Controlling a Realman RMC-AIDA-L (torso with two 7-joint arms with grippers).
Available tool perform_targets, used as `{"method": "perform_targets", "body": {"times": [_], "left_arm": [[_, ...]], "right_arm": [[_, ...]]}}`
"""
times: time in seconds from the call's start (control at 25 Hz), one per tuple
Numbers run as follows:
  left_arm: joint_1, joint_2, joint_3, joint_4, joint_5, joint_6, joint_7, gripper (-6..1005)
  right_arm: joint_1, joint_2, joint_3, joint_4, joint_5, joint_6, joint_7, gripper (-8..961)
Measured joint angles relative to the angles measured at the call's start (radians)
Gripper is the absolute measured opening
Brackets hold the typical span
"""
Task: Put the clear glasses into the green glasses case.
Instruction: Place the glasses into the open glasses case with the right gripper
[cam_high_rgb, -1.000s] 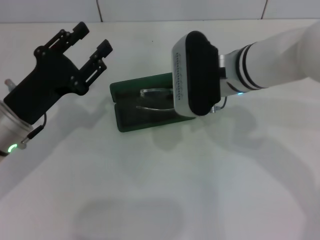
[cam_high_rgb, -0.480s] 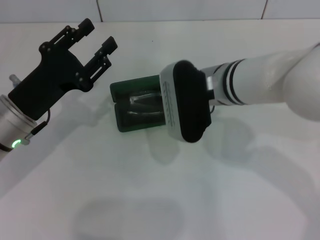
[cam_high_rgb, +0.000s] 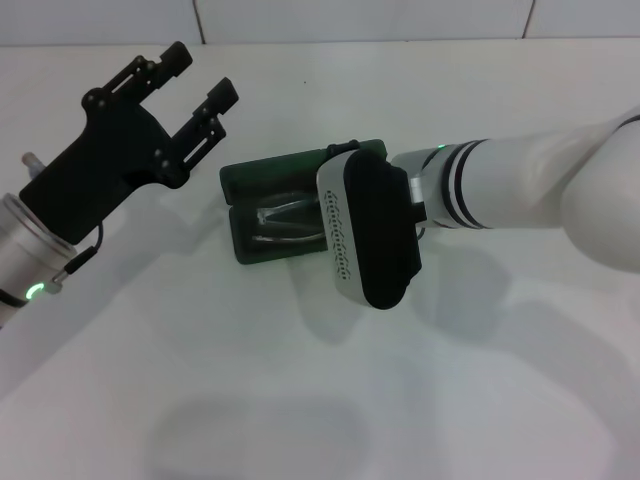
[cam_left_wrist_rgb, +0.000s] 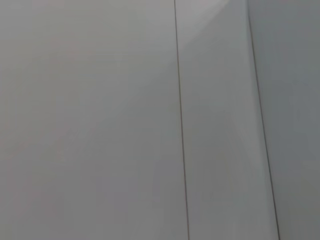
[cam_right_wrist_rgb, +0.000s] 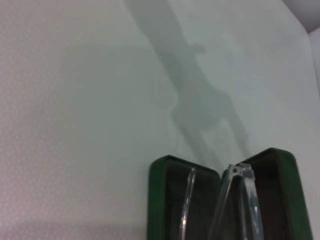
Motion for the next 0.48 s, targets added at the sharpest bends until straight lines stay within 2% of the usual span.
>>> {"method": "perform_targets", "body": {"times": [0.48], "left_arm": [[0.005, 0.000, 0.004, -0.012, 0.004, 0.000, -0.001, 595]], "right_arm": [[-0.038, 0.000, -0.011, -0.017, -0.022, 0.056, -0.002, 223]]}}
